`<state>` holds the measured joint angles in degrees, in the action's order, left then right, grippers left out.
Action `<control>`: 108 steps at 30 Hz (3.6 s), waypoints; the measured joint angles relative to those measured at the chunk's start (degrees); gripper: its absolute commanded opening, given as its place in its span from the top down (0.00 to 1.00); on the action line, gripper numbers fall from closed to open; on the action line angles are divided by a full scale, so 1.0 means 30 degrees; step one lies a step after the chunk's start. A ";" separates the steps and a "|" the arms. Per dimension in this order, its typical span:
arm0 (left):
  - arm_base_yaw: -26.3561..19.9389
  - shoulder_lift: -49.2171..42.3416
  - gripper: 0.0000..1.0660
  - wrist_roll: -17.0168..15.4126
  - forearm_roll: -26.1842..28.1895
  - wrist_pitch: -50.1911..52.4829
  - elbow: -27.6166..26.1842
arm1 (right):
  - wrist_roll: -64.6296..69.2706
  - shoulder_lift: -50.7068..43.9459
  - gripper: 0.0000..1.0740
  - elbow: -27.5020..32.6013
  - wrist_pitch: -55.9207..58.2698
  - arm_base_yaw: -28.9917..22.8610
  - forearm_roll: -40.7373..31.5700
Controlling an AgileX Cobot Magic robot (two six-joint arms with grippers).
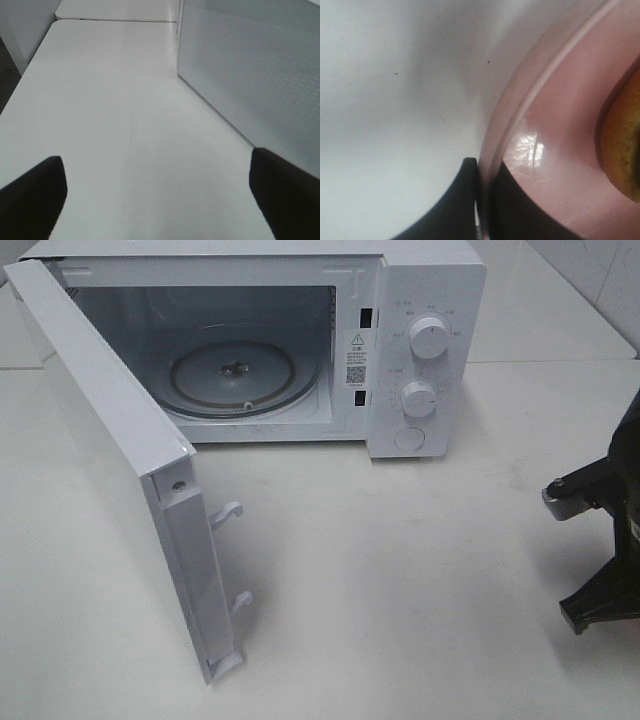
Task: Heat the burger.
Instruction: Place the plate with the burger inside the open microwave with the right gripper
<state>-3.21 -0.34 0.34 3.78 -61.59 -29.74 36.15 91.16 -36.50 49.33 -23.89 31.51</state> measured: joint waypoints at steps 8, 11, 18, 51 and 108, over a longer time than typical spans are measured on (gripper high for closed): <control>0.0000 0.0000 0.15 0.0000 0.0000 0.0000 0.0000 | 0.0000 0.0000 1.00 0.0000 0.0630 -0.1814 0.0019; 0.0000 0.0000 0.15 0.0000 0.0000 0.0000 0.0000 | 0.0000 0.0000 1.00 0.0000 0.0859 -0.3018 0.0019; 0.0000 0.0000 0.15 0.0000 0.0000 0.0000 0.0000 | -0.0191 0.0000 1.00 0.0000 0.1356 -0.4545 0.0019; 0.0000 0.0000 0.15 0.0000 0.0000 0.0000 0.0000 | -0.3591 -0.0592 1.00 0.0000 0.1241 -1.0676 0.0917; 0.0000 0.0000 0.15 0.0000 0.0000 0.0000 0.0000 | -1.6692 -0.3724 1.00 0.0115 -0.4259 -1.0695 0.3304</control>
<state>-3.21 -0.34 0.34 3.78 -61.59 -29.74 -13.92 79.98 -36.15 36.55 -55.98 41.42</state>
